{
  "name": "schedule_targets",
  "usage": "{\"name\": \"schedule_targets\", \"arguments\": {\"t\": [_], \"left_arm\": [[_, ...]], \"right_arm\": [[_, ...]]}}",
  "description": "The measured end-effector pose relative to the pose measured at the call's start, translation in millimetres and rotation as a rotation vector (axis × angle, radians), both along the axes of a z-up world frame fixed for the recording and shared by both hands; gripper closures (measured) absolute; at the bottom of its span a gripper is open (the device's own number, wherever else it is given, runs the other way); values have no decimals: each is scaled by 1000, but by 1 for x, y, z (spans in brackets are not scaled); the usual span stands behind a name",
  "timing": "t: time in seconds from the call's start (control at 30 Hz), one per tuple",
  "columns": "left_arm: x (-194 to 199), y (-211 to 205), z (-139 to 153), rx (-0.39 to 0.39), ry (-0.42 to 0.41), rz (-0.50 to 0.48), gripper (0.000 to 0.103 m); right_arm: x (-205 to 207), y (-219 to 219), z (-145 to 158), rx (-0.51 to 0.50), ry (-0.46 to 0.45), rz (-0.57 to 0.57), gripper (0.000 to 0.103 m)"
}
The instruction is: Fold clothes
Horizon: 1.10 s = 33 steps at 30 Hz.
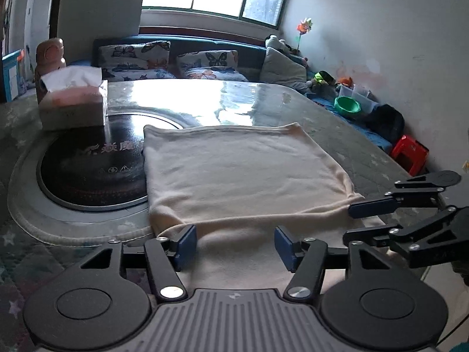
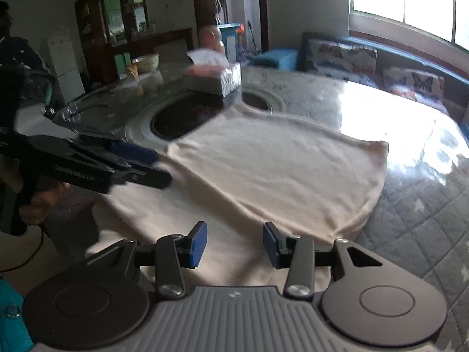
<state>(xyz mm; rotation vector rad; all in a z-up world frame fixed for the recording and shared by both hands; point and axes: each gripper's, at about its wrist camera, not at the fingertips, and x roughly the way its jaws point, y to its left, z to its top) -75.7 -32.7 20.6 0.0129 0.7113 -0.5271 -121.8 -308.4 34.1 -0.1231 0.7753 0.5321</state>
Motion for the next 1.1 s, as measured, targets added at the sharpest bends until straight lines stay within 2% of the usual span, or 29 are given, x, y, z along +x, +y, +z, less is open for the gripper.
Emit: {"name": "schedule_targets", "arguments": {"t": [0.07,0.2,0.33,0.5,0.6,0.67,0.7,0.73,0.77,0.87,1.1], "left_arm": [[-11,1,3,14,-14,-37,40],[-46,3,11,37,-54,-154,36],[-80,-5,12,79,-88,-276,33],[-96,-27,-3,145,-108,-341,35],[-94,-32,-7,140,-104,-340,45],[-93,-34,-10,157,-105,-336,64],[-92,-35,-11,166,-107,-332,68],[-91,-35,-11,173,-113,-328,78],[-90,-34,-10,171,-115,-320,86],[-84,-31,-5,144,-115,-291,93],[-54,-29,12,85,-126,-223,98]], "right_arm": [[0,-1,-6,-13,12,-4,61],[-8,-7,3,7,9,-4,61],[-22,-12,10,-35,-9,12,61],[-40,-18,18,-87,-33,34,61],[-53,-20,23,-114,-55,56,61],[-60,-20,26,-130,-63,69,60],[-62,-21,25,-140,-66,75,58],[-65,-21,25,-150,-69,82,52],[-67,-21,25,-160,-72,88,51],[-75,-18,21,-191,-80,125,51],[-83,-5,9,-239,-128,232,51]]}}
